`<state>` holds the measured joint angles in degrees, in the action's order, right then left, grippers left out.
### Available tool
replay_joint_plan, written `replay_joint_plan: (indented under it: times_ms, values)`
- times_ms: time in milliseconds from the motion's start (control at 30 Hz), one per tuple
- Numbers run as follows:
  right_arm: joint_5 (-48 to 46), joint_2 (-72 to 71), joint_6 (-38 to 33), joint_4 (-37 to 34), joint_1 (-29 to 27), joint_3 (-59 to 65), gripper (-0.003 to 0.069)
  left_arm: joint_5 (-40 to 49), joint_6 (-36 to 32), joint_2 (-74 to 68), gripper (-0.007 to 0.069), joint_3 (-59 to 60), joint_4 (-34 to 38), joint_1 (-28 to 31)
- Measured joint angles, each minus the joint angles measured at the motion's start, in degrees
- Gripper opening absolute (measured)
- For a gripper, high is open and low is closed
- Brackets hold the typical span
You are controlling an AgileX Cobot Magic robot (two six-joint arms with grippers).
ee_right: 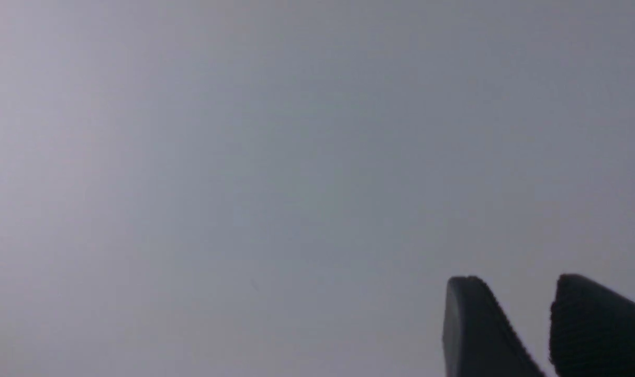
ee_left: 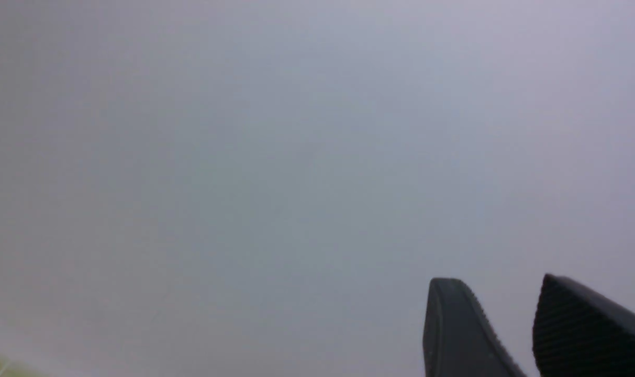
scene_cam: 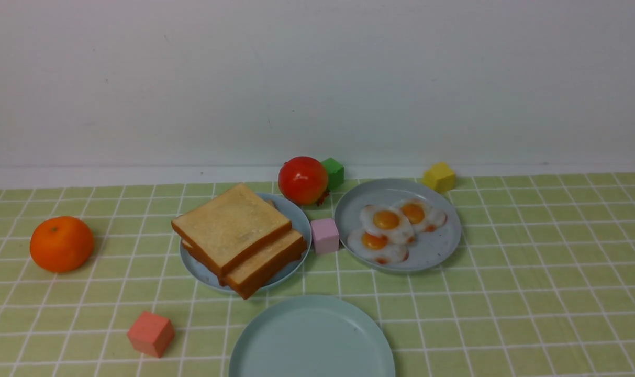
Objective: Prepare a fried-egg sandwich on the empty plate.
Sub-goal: Use the left arm to grab a slice of bread
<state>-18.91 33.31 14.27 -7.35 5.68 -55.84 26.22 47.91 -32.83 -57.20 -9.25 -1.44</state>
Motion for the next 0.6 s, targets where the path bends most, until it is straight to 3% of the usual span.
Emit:
replay_joint_plan:
  times_ms: [133,267,367,400,467,600]
  values:
    - [-11.7,8.5,0.0,3.0,0.0,-0.3,0.0241,12.9,0.2,-11.0,0.0238,-0.1,-2.3,0.0]
    - [-19.0,13.3,0.0,3.3,0.0,-0.3,0.0241,17.4,0.3,-18.3,0.0238,-0.1,-0.6,0.0]
    - [-25.9,18.9,-1.4,0.1,0.0,-0.3,0.0241,20.3,-6.0,-29.5,0.0238,-0.1,11.3,0.0]
    - [-26.5,19.2,-1.6,-0.7,0.0,-0.3,0.0241,20.3,-6.0,-29.5,0.0238,-0.1,11.3,0.0]
    - [-28.6,22.1,-6.5,-6.4,0.0,0.1,0.0241,20.1,-17.7,-38.3,0.0238,-0.1,24.8,0.0]
    - [-29.1,23.5,-13.7,-13.0,0.0,0.3,0.0241,19.2,-30.3,-47.5,0.0238,-0.9,36.9,0.0]
